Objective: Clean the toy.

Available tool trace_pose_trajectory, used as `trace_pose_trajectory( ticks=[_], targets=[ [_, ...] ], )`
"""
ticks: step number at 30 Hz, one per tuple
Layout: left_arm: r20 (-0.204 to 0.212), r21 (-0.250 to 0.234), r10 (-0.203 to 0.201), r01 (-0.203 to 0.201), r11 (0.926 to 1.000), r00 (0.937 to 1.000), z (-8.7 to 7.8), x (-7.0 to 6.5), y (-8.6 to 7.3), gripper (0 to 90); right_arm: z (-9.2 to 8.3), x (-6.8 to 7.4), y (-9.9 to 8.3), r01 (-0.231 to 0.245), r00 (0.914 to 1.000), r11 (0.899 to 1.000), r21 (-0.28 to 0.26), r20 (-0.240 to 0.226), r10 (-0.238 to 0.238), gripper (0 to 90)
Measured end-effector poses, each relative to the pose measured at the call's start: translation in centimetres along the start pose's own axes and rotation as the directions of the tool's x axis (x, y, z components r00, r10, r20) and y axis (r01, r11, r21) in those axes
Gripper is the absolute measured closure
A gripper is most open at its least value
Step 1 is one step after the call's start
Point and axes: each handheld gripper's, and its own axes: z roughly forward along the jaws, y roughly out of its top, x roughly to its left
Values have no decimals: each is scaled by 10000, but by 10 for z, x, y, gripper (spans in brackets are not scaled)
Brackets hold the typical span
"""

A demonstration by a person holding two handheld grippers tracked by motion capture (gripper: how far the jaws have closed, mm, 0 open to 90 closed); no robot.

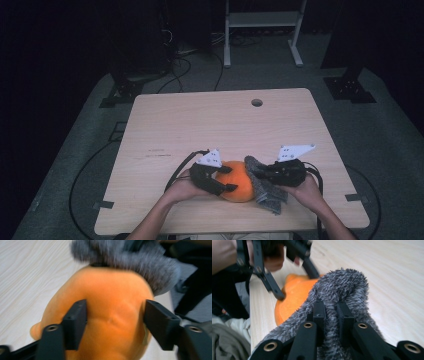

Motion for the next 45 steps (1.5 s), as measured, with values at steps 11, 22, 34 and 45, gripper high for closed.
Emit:
trace_pose_trajectory(
  ticks=[11, 22, 34, 45],
  targets=[
    [-374, -108, -197, 193, 9998, 9991, 20, 6, 4, 225, 3, 17, -16, 442, 9972, 9989, 155, -605, -432, 799],
    [-376, -53, -136, 134, 9999, 9992, 16, 4, -1, 259, -23, 1, -35, 29, 9983, 9986, 519, 582, -59, 798],
    [-647, -46, 183, -186, 9998, 9977, 15, 0, -2, 447, -70, -43, -72, -1576, 9409, 9870, -301, 2989, 1593, 571],
    [-912, -638, 69, -127, 9979, 9958, 10, -5, 6, 592, -82, -46, -74, -1655, 9314, 9747, -1502, 3011, 2045, 471]
  ],
)
